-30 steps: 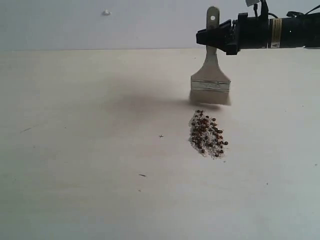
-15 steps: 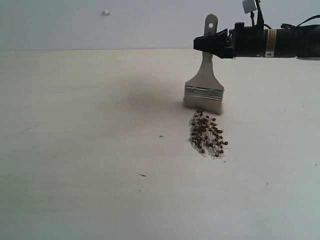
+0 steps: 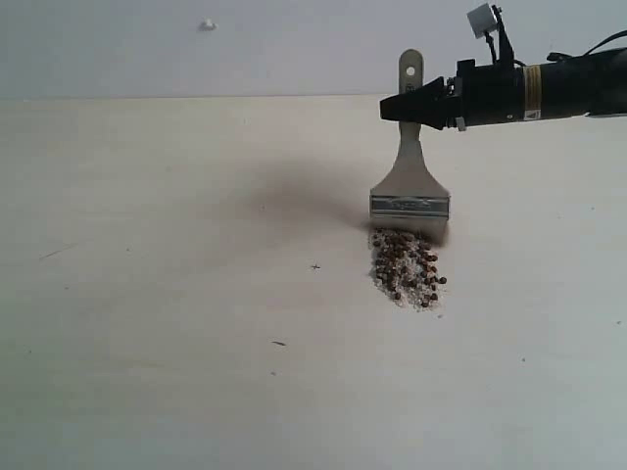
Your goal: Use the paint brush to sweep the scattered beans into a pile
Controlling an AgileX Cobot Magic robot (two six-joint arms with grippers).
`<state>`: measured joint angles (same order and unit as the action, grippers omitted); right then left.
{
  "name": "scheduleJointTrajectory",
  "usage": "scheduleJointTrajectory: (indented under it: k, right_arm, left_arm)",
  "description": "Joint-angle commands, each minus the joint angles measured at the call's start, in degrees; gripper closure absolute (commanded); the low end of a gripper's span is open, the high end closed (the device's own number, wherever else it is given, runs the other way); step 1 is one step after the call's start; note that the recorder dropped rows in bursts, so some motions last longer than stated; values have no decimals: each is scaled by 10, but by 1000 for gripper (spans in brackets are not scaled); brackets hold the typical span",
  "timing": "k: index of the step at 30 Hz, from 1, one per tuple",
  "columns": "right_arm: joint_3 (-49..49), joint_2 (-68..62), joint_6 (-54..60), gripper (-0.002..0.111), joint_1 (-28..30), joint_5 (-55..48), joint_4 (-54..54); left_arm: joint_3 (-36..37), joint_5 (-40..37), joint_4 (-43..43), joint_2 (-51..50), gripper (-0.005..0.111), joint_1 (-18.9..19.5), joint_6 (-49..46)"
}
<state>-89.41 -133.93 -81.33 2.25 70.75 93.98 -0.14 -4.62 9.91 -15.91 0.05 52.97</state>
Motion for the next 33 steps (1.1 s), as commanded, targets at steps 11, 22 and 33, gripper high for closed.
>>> scheduleJointTrajectory:
  k: [11,22,33]
  right_arm:
    - [-3,7,8,108,2,-8,15]
    - [-3,57,54,108,2,-8,-7]
    - [-3,38,93,108,2,-8,-14]
  left_arm:
    - [1,0,-3,4,107,-1,-4]
    - [1,0,-3,4,107,-1,-4]
    - [1,0,-3,4,107,-1,-4]
